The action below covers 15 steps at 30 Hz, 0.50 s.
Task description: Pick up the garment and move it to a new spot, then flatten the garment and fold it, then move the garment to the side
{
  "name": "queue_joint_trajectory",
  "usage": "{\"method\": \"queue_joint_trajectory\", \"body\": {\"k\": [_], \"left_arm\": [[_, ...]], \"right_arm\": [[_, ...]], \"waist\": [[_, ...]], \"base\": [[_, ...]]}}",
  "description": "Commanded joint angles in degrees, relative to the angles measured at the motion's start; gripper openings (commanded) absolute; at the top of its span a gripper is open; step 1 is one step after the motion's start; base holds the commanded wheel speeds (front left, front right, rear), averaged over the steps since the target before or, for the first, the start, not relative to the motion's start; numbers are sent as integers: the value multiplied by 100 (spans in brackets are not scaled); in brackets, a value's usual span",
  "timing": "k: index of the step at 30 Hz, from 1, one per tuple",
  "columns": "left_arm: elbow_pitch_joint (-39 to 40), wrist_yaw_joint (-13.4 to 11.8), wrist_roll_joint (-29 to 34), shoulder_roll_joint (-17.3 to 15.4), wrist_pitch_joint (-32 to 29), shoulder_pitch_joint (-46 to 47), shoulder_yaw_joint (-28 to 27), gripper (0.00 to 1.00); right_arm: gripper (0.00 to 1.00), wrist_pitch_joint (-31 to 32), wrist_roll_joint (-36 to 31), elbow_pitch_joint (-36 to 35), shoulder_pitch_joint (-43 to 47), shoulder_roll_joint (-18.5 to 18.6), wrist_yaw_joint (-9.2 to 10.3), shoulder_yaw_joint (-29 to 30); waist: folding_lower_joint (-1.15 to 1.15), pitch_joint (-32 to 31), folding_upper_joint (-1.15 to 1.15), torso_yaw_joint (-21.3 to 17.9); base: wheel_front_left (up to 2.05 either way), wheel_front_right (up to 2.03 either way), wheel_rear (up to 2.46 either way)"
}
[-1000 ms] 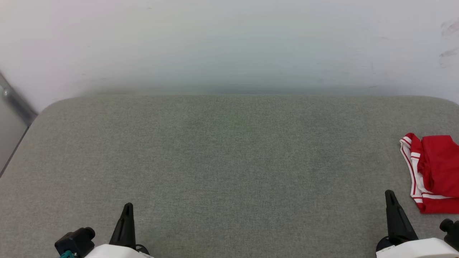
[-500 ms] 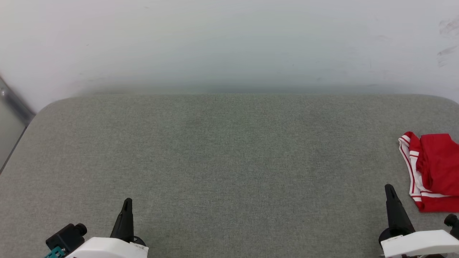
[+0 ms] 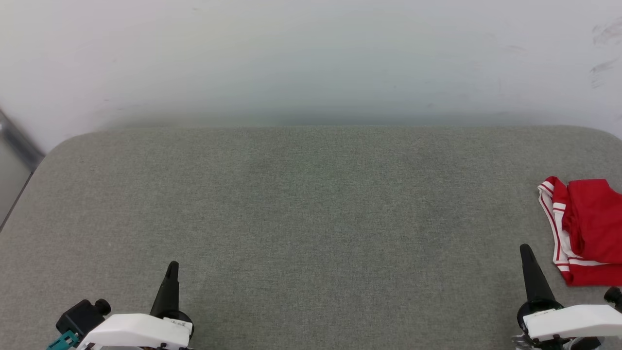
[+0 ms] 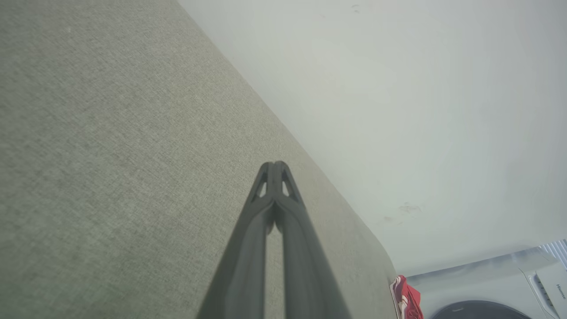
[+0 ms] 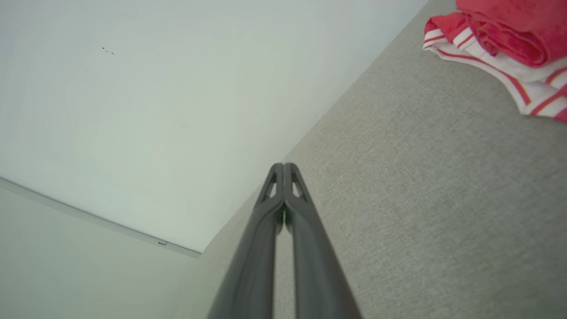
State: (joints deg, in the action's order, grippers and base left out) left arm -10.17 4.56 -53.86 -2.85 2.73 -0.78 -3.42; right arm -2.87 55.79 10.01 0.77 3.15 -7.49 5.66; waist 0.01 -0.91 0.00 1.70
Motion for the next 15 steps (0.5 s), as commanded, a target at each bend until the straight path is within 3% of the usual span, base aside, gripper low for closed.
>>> {"method": "queue_joint_trajectory", "body": {"k": [1, 15], "left_arm": [[25, 60, -185, -5, -40, 142, -28, 0], [-78, 113, -1105, -5, -267, 300, -104, 0]], "right_arm": [[0, 54, 191, -28, -185, -13, -1, 20], [0, 284, 1058, 79, -321, -19, -1, 40]], "waist": [[-1, 2, 0, -3], [-1, 23, 0, -36]], "base": [[0, 0, 0], [0, 0, 0]]}}
